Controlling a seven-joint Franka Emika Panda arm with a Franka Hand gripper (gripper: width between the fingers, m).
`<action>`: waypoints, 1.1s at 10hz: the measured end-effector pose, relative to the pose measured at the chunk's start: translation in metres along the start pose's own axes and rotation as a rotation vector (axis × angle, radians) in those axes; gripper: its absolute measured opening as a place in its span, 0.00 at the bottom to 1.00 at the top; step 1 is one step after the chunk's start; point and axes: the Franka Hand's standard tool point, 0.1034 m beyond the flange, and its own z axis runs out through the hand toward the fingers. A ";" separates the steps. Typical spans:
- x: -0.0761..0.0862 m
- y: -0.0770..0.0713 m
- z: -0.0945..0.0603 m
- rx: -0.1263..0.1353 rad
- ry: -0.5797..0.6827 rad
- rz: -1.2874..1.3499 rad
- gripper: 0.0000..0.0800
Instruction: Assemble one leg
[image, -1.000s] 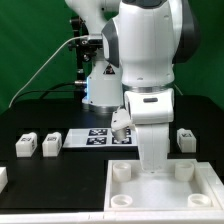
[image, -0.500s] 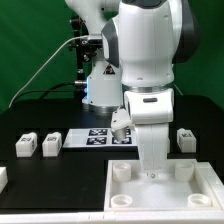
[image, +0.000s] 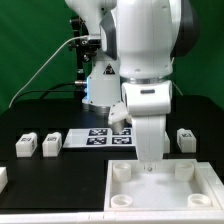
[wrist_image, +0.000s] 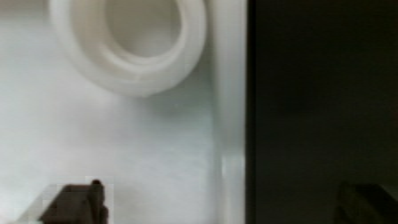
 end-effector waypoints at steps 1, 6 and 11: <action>0.010 -0.007 -0.010 -0.008 -0.001 0.049 0.81; 0.079 -0.049 -0.019 0.006 0.008 0.652 0.81; 0.085 -0.052 -0.018 0.044 0.032 1.153 0.81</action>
Offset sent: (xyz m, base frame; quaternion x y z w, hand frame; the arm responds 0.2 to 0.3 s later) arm -0.0318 0.0521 0.0126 -0.0061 -0.0001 0.2958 0.9552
